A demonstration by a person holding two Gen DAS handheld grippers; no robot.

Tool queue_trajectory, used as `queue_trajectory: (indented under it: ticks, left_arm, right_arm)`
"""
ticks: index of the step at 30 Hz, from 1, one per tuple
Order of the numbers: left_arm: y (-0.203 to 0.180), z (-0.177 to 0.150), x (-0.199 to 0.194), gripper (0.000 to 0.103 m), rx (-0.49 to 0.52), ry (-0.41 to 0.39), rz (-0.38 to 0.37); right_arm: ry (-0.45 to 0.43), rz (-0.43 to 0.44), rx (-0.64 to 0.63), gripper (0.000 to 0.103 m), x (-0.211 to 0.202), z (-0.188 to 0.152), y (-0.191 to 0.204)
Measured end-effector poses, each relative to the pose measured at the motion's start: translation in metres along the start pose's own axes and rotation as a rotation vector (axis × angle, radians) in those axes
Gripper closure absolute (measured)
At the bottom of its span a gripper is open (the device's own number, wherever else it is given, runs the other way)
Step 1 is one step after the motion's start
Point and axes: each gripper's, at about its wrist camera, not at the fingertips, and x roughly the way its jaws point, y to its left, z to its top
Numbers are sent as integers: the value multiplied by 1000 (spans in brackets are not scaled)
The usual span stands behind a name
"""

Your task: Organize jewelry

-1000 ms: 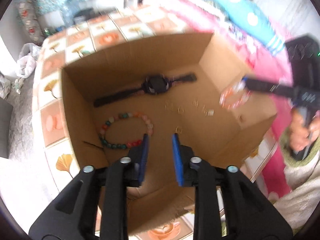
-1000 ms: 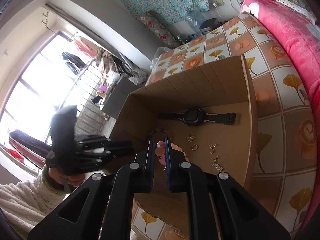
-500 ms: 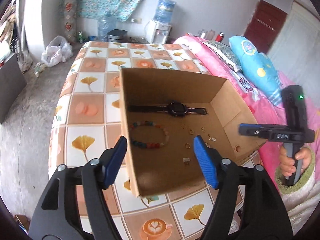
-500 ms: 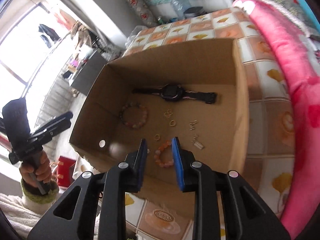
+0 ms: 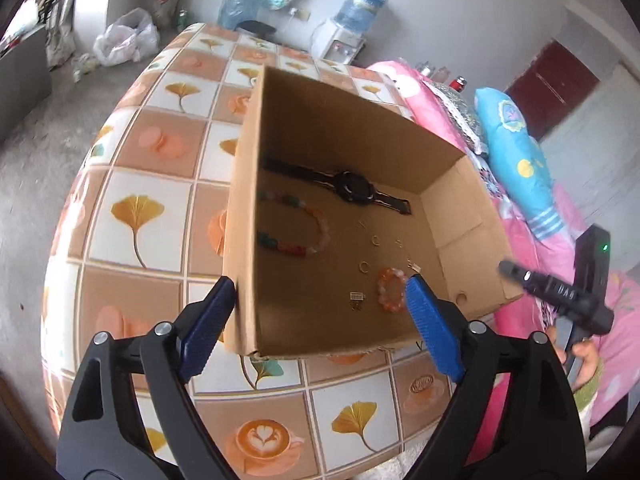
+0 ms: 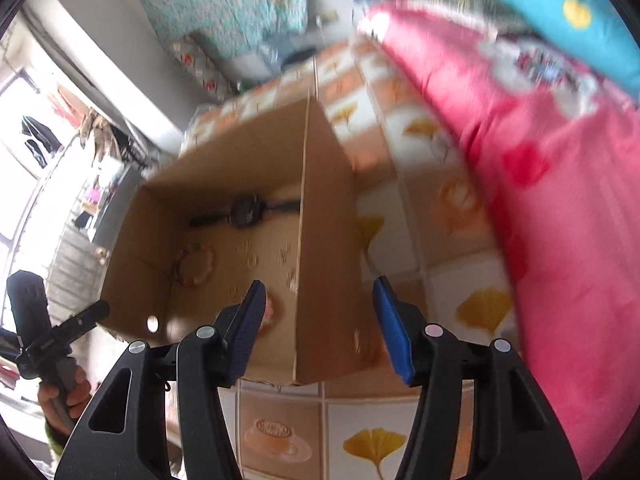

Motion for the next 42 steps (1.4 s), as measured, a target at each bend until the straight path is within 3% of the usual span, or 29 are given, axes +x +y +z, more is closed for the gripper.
queue_trajectory:
  ticks: [2,9,20,27,31,34,37,42]
  left_arm:
    - [-2,-2,2,20,1,-8,13]
    - [-10,-10,-5,20,6,-13,50]
    - [-17,-57,-37,20,-15,25,-5]
    - [-22,-78,-45,20,1,16,1]
    - [-25,-81,-46,20,10,-7,17]
    - [-34,-87,-62,20,35,-86,61]
    - [-50,-96,-84,18,107,-172,114]
    - [-77,-114,-99,11,185,-215,192]
  right_arm:
    - [41,83,-4,45,8,-4,1]
    - [16,35,-31,45,-4,-11,13]
    - [24,43,10,45,-38,-58,4]
    - [20,31,15,45,-44,-75,1]
    - [3,33,25,45,-48,-77,0]
    - [-35,0,14,45,-59,-81,1]
    - [-99,-57,-12,39,-83,-94,5]
    - [-159,-116,-94,29,-107,-120,27]
